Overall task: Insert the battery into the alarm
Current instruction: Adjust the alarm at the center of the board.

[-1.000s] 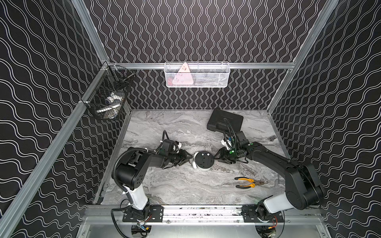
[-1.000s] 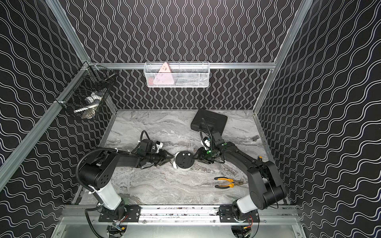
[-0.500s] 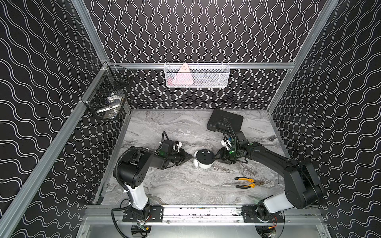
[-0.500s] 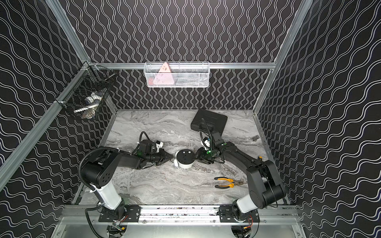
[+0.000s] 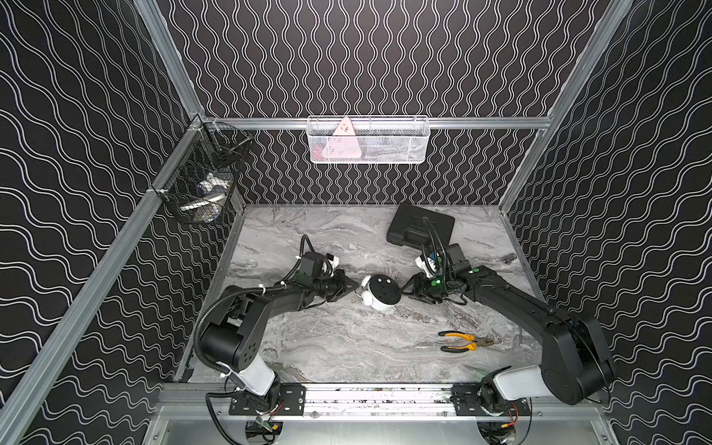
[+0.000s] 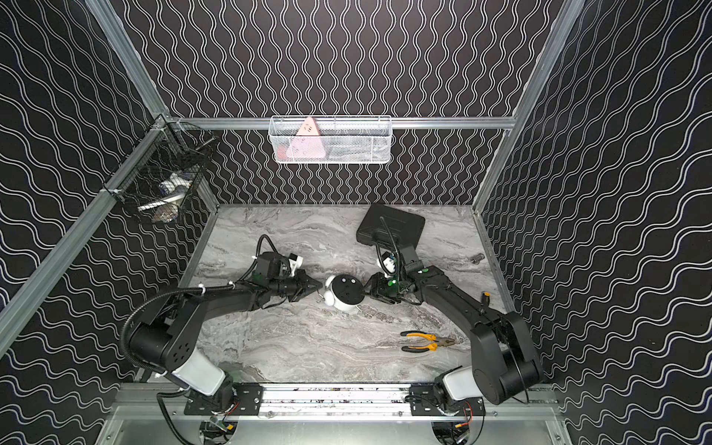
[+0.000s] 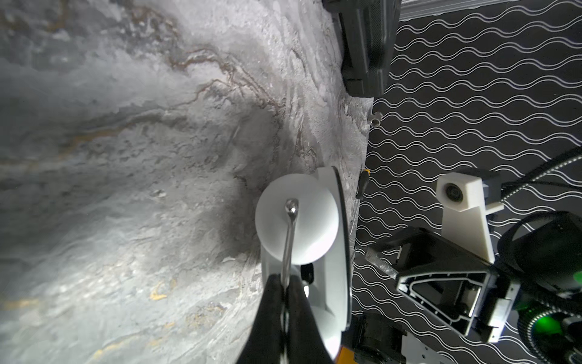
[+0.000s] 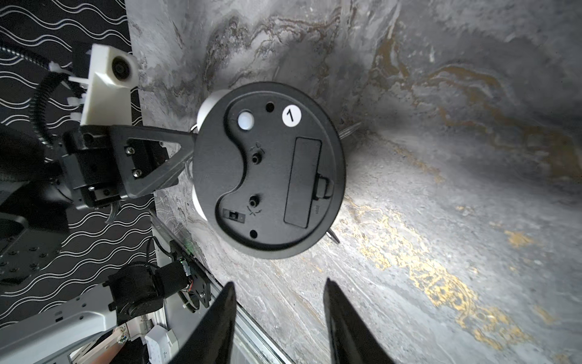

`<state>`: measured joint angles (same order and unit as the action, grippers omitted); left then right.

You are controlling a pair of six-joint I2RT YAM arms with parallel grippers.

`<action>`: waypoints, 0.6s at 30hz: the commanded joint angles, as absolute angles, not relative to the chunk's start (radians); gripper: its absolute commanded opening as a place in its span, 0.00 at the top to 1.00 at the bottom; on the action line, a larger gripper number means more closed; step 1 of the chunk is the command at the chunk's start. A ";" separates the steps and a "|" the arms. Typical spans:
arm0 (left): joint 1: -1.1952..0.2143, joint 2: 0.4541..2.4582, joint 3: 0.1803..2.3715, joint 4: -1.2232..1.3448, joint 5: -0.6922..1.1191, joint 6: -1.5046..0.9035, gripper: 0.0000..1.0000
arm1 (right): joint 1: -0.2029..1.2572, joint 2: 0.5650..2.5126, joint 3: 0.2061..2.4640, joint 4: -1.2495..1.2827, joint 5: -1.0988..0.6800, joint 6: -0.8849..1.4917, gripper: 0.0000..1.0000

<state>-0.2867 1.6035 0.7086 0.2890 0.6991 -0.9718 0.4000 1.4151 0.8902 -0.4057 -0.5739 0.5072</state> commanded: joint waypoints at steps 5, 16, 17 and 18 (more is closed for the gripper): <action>-0.307 1.483 0.878 -0.124 0.538 -0.875 1.00 | 0.417 1.335 0.883 -0.334 -0.482 0.455 0.53; -0.371 1.415 1.071 -0.517 0.222 -0.867 1.00 | 0.588 1.380 0.950 -0.228 -0.322 0.403 0.53; -0.375 1.413 1.071 -0.511 0.215 -0.883 1.00 | 0.608 1.385 0.948 -0.210 -0.308 0.402 0.53; -0.381 1.415 1.076 -0.508 0.208 -0.894 1.00 | 0.628 1.389 0.946 -0.177 -0.293 0.402 0.53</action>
